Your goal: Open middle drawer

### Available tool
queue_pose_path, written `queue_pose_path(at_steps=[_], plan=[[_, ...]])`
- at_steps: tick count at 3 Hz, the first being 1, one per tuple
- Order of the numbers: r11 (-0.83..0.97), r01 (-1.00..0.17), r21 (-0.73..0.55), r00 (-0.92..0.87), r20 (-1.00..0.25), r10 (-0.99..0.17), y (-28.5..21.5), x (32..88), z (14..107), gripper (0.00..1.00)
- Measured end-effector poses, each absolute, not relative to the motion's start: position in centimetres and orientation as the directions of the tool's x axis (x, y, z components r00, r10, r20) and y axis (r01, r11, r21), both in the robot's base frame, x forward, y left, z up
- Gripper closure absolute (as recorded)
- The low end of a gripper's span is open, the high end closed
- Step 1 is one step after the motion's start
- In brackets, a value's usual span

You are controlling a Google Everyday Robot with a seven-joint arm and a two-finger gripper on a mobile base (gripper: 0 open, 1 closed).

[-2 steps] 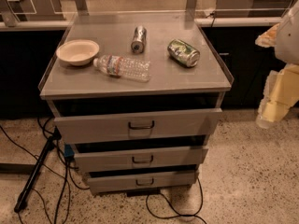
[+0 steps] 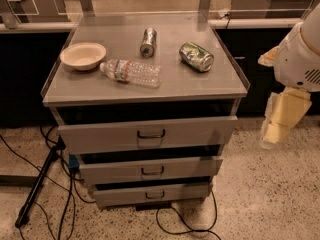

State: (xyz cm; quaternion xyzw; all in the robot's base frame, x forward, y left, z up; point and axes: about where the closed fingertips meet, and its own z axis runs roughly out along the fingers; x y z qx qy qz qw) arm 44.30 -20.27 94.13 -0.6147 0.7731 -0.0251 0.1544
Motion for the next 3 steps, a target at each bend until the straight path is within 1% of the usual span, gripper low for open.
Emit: queue_pose_path(at_steps=[1, 2, 3], plan=[[0.243, -0.943, -0.229, -0.197, -0.208, -0.958, -20.3, 44.3, 94.1, 0.0], [0.228, -0.954, -0.195, -0.182, -0.232, -0.956, -19.3, 43.5, 91.7, 0.0], [0.197, -0.972, -0.13, -0.157, -0.267, -0.951, -17.5, 43.6, 85.0, 0.0]])
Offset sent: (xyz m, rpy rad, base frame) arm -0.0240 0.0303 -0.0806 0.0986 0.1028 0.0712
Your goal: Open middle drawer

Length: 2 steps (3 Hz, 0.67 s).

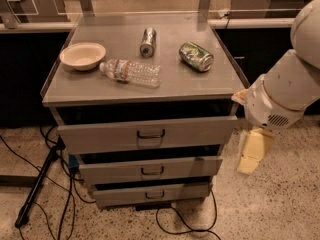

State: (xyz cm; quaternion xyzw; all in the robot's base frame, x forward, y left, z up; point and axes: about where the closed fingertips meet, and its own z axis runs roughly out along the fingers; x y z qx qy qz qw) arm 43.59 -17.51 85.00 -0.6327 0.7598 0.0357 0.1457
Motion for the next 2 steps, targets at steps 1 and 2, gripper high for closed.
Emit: queue_pose_path(at_steps=[1, 2], plan=[[0.198, -0.972, -0.127, -0.159, -0.268, -0.95, -17.4, 43.7, 84.5, 0.0], [0.201, -0.974, -0.105, -0.167, -0.272, -0.948, -16.9, 44.1, 81.5, 0.0]])
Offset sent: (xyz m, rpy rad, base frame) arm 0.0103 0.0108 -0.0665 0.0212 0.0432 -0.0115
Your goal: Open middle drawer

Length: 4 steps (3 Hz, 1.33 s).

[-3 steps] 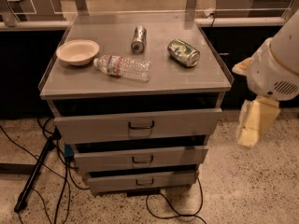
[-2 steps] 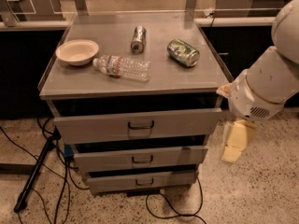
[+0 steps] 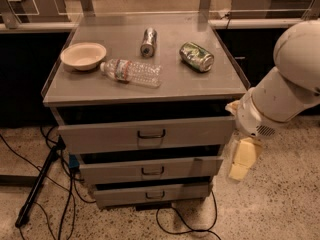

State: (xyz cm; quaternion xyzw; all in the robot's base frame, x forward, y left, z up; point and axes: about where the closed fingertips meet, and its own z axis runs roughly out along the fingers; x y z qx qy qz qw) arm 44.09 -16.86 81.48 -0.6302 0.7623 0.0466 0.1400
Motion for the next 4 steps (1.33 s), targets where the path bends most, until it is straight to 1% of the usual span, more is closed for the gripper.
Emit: queue_pose_path(at_steps=[1, 2, 3, 4], plan=[[0.204, -0.977, -0.061, -0.18, -0.274, -0.945, -16.3, 45.1, 75.7, 0.0], [0.194, -0.979, -0.055, -0.172, -0.279, -0.945, -16.0, 45.0, 75.2, 0.0], [0.133, -0.991, -0.023, -0.119, -0.309, -0.943, -14.7, 43.9, 72.5, 0.0], [0.081, -0.996, -0.032, -0.066, -0.331, -0.941, -12.8, 43.1, 66.6, 0.0]])
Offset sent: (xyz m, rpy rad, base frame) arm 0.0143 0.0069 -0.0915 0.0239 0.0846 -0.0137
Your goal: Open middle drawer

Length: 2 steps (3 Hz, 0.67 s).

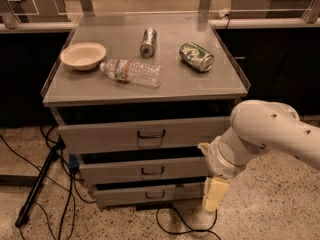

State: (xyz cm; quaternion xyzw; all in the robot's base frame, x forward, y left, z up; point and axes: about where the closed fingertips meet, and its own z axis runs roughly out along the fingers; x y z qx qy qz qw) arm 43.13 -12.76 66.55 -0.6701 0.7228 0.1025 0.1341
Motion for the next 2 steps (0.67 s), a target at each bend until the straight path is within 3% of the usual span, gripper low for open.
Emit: queue_pose_path(at_steps=[2], plan=[[0.087, -0.996, -0.004, -0.08, -0.354, -0.932, -12.6, 43.2, 64.2, 0.0]])
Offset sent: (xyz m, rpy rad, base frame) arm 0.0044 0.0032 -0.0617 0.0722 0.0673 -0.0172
